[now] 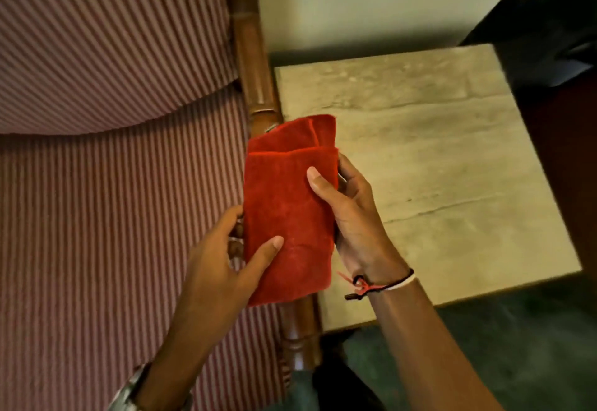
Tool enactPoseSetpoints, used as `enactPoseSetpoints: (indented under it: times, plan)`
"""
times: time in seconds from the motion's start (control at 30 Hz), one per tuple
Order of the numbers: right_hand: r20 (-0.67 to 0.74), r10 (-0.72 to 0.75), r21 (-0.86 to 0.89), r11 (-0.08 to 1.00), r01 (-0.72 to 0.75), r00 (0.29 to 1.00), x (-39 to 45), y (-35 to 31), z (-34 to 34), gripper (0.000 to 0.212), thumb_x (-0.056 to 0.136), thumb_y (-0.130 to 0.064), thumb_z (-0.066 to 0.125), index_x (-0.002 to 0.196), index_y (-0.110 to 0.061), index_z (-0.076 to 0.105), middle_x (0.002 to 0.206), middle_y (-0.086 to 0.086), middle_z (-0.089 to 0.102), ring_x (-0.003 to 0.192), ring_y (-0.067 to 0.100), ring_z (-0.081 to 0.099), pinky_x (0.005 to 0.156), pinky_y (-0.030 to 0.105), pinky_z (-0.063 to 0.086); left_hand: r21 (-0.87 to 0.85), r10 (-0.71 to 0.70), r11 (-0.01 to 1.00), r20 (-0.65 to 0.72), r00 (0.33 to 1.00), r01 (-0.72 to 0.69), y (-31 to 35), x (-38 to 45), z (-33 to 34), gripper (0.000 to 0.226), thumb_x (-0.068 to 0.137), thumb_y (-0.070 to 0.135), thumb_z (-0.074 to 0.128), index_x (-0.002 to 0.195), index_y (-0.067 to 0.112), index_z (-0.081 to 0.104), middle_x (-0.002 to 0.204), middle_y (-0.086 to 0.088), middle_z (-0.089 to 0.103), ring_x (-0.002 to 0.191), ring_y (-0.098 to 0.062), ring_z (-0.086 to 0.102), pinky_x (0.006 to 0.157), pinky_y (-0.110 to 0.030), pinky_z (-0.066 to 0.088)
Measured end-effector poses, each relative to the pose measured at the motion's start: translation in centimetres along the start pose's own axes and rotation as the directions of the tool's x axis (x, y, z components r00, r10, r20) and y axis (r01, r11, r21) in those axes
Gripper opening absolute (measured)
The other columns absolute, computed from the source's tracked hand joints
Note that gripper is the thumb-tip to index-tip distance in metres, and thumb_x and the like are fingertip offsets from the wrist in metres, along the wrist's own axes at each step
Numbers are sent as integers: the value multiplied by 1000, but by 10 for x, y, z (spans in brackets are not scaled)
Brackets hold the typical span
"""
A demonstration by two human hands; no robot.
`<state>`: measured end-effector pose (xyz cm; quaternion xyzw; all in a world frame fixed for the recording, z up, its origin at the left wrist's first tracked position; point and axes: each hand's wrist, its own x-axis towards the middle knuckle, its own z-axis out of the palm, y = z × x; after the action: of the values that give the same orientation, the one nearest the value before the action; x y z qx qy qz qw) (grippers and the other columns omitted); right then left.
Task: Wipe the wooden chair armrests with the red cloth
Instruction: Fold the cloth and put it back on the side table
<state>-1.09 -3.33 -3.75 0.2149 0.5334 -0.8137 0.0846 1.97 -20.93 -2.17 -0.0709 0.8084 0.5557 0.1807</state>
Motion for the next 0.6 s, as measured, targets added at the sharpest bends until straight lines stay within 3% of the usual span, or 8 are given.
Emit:
enactPoseSetpoints:
  times: [0.13,0.23,0.3,0.4,0.5,0.57,0.6]
  plan:
    - [-43,37,-113,993,-42,998,18,-16,-64,27,103,-16,61,129,-11,65,128,19,72,119,33,71,98,48,60,89,-7,996,24,1000,5,16,10,64,47,85,41,70,128,41,51,109,32,61,92,20,62,71,-2,52]
    - [-46,37,-212,976,-46,998,36,-17,-99,26,102,-17,62,128,-12,66,127,16,73,120,29,70,100,44,60,225,3,974,-2,1000,-2,17,19,100,50,89,39,70,134,34,49,107,26,57,84,12,61,75,-9,52]
    - [-25,37,-293,955,-42,999,50,-14,-116,24,102,-17,63,126,-13,67,121,9,76,113,18,73,94,35,62,265,-34,964,-15,999,37,12,27,121,57,91,38,68,142,26,46,119,15,58,94,8,57,85,-14,49]
    - [-3,59,-438,897,-54,998,71,-5,-136,22,102,-17,64,124,-18,66,116,4,74,107,13,73,85,24,62,249,-103,963,-18,995,104,-3,42,151,58,95,31,65,147,20,41,137,0,58,120,-14,59,103,-33,51]
    - [-75,132,-628,764,-149,988,86,6,-152,48,101,-20,66,146,-13,53,127,14,70,113,26,70,94,34,60,292,-135,946,-38,990,141,-25,51,179,63,100,28,57,155,16,28,144,-6,53,129,-19,55,105,-31,48]
    - [-103,146,-775,608,-172,984,83,13,-159,64,100,-20,67,156,-10,38,131,17,67,104,20,68,90,23,55,372,-148,917,-23,989,146,-40,51,193,72,103,27,51,161,18,8,147,-9,48,119,-15,57,100,-28,51]
    - [-88,114,-867,481,-132,990,79,17,-162,69,100,-20,66,158,-8,31,136,18,62,105,19,65,90,21,54,422,-152,896,-5,988,139,-47,50,199,76,104,28,48,161,22,-2,145,-10,47,109,-12,58,95,-27,54]
